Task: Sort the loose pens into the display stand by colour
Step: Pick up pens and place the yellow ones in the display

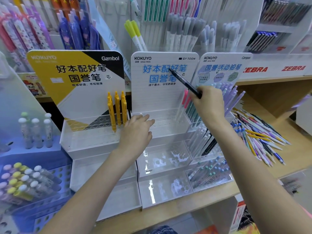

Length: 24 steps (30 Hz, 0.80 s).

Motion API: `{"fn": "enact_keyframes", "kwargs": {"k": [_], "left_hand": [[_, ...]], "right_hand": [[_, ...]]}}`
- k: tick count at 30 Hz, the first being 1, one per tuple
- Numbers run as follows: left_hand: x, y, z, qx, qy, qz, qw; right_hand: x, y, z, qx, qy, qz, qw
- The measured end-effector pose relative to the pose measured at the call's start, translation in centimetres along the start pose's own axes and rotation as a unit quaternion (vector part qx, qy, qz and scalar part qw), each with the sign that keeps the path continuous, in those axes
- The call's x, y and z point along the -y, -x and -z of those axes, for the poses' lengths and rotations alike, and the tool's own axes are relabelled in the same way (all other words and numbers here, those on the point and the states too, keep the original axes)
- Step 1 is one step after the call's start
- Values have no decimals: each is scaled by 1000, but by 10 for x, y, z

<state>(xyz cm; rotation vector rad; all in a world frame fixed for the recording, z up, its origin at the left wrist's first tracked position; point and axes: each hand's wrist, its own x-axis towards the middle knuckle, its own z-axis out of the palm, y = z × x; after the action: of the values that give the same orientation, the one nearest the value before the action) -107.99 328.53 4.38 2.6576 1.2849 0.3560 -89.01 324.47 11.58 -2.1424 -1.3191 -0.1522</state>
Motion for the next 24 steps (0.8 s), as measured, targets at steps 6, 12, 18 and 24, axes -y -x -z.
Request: {"fn": "enact_keyframes", "kwargs": {"k": [6, 12, 18, 24], "left_hand": [[1, 0, 0, -8, -6, -3, 1000], [8, 0, 15, 14, 101, -13, 995], [-11, 29, 50, 8, 628, 39, 777], [0, 54, 40, -18, 551, 57, 833]], "right_hand": [[-2, -3, -5, 11, 17, 12, 1000], [-8, 34, 14, -28, -66, 45, 996], [-1, 96, -1, 230, -43, 59, 970], [16, 126, -19, 207, -60, 189, 958]]}}
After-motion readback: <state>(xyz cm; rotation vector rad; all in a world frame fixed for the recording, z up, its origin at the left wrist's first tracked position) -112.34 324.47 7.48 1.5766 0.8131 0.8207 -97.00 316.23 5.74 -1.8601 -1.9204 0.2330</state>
